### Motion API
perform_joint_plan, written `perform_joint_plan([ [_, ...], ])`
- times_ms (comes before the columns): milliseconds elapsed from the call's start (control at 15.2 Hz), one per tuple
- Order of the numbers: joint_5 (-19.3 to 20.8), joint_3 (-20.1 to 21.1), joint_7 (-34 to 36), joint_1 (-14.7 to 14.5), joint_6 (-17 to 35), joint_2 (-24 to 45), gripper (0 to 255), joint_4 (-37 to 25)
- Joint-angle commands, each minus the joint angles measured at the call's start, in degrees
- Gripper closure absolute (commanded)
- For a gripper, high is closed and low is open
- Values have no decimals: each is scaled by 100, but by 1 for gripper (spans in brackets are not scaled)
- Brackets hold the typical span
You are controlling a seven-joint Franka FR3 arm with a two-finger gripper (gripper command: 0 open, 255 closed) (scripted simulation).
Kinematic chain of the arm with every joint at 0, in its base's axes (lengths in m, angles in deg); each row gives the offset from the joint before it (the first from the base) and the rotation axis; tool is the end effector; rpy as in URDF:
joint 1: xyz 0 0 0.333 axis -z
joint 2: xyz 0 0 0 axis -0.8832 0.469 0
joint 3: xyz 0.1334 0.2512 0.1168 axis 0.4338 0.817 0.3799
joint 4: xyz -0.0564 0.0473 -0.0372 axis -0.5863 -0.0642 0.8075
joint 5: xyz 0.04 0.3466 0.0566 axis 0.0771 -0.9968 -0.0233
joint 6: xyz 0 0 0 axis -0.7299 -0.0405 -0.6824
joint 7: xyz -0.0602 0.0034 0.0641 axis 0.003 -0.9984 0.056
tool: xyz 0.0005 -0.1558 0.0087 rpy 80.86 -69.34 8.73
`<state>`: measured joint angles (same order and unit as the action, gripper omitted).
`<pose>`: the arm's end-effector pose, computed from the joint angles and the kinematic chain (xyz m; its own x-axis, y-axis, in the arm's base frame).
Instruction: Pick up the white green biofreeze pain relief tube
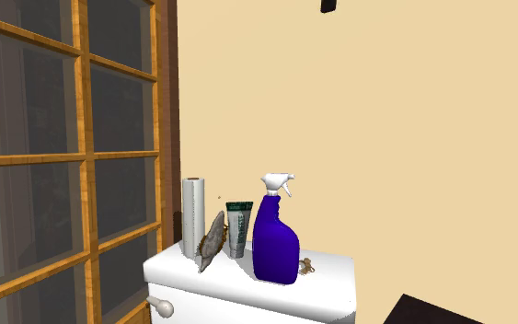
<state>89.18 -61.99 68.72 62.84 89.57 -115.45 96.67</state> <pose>0.2769 -0.0269 0.5630 0.9803 -0.1092 0.1646 -0.1231 -0.9894 0.0765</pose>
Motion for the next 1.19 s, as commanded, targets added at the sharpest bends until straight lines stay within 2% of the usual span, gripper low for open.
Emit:
perform_joint_plan([
  [0, 0, 0, 0, 0, 0, 0, 0, 0],
  [330, 253, -742, -1157, -131, 686, 525, 0, 208],
  [660, 373, -1466, -2328, -320, 1355, 1320, 0, 153],
  [1122, 109, -2412, -4090, -712, 2166, 2801, 0, -332],
])
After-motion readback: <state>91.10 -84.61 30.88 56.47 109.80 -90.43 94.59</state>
